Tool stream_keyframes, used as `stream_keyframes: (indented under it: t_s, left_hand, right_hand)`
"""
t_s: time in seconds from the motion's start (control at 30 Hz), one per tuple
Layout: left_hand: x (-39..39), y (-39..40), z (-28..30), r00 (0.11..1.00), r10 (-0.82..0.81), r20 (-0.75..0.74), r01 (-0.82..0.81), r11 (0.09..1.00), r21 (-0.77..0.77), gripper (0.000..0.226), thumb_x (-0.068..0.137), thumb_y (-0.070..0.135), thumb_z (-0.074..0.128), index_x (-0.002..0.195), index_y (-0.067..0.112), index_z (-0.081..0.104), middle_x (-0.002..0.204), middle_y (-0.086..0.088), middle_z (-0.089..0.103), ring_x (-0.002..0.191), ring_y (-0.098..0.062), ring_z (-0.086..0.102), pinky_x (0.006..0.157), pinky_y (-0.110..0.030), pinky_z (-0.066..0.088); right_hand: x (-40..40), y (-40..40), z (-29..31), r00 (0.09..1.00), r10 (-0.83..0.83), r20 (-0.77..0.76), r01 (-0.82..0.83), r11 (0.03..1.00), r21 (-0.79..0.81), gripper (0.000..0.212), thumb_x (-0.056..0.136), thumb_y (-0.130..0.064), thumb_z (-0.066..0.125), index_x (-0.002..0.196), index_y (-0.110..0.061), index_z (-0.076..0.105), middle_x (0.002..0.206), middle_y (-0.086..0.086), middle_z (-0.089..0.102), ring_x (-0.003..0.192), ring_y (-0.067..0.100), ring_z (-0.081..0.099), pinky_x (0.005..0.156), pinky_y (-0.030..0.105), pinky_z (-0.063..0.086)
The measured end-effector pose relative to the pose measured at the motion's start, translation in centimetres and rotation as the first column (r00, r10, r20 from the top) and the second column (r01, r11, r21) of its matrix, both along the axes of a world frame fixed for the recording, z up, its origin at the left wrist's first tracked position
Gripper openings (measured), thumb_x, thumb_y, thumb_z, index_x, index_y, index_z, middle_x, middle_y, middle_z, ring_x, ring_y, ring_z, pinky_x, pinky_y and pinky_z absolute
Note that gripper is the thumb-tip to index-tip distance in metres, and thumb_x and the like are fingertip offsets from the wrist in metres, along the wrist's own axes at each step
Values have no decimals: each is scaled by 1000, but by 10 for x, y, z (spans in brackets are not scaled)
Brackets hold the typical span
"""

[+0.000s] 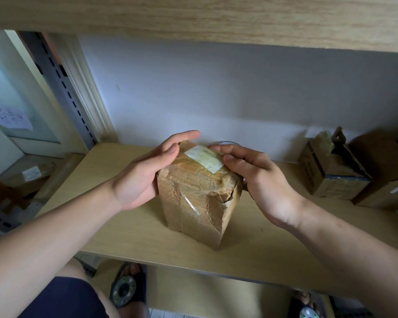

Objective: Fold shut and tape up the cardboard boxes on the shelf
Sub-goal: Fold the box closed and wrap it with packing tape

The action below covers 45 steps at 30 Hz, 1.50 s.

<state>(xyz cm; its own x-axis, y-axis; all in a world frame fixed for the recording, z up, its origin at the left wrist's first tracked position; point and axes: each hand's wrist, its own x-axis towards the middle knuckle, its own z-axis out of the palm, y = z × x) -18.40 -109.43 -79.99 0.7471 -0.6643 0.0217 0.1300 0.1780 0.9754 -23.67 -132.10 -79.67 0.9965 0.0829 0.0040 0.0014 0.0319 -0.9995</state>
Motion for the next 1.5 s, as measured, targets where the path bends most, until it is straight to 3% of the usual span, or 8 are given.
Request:
stream_keyframes:
  t_s: [0.17, 0.5, 0.63, 0.73, 0.83, 1.03, 1.33, 1.5]
  left_hand:
    - [10, 13, -2, 984, -166, -58, 166, 986, -11, 89, 82, 31, 84, 157, 19, 38, 151, -21, 51, 140, -37, 50, 110, -45, 47]
    - [11, 13, -4, 992, -122, -7, 122, 992, -15, 60, 98, 25, 55, 155, 17, 41, 152, -21, 49, 143, -37, 46, 116, -45, 42]
    - [13, 21, -8, 978, -208, 30, 207, 978, 36, 105, 77, 48, 85, 161, 24, 27, 161, -11, 41, 148, -31, 41, 119, -45, 36]
    - [10, 22, -13, 950, -222, 217, 158, 948, 277, 129, 63, 28, 99, 161, 29, 16, 162, -1, 38, 148, -23, 41, 119, -42, 39]
    - [9, 20, -14, 925, -159, 344, 25, 931, 363, 113, 64, -2, 89, 155, 21, 27, 152, 0, 50, 141, -19, 50, 112, -35, 46]
    - [7, 23, -12, 935, -96, 341, -14, 952, 305, 97, 65, -6, 87, 146, 16, 38, 141, -1, 59, 134, -25, 56, 101, -30, 52]
    - [-10, 26, 13, 879, 38, 476, -151, 968, 202, 101, 54, 9, 95, 140, 13, 42, 135, 0, 62, 128, -23, 61, 100, -31, 53]
    - [-19, 29, 29, 714, 103, 693, -298, 940, 167, 104, 49, 20, 98, 136, 22, 41, 130, 17, 60, 125, -8, 59, 100, -18, 49]
  right_hand:
    - [4, -1, -3, 999, 40, 31, -41, 999, 18, 42, 93, -26, 53, 128, -8, 68, 124, 12, 72, 120, 27, 66, 98, 31, 50]
    - [4, 4, -1, 994, -20, 109, 29, 996, -84, 36, 111, -13, 38, 117, -3, 72, 112, 11, 77, 103, 15, 72, 87, 21, 53]
    - [-1, 3, -1, 997, -10, 79, 17, 996, -87, 49, 99, -53, 49, 127, -16, 67, 120, 4, 75, 114, 18, 70, 100, 34, 54]
    - [-6, -10, 6, 980, 186, 78, -173, 974, -144, 88, 76, -74, 69, 146, -26, 47, 136, 4, 65, 128, 20, 62, 110, 36, 49]
    - [-11, -19, 9, 941, 331, 63, -301, 910, -286, 121, 59, -45, 97, 157, -34, 26, 137, -10, 61, 131, 15, 60, 110, 29, 47]
    - [-21, -12, 6, 945, 319, 72, -273, 890, -364, 136, 62, 1, 93, 160, -33, 5, 121, -41, 61, 123, -7, 58, 101, 6, 40]
    - [-24, -13, 14, 952, 255, 170, -169, 899, -404, 121, 57, -28, 98, 154, -28, 25, 136, -23, 59, 132, 7, 56, 116, 34, 42]
    - [-26, -13, 22, 930, 302, 210, -211, 905, -370, 111, 62, -61, 89, 152, -27, 35, 151, -8, 51, 144, 21, 45, 116, 57, 36]
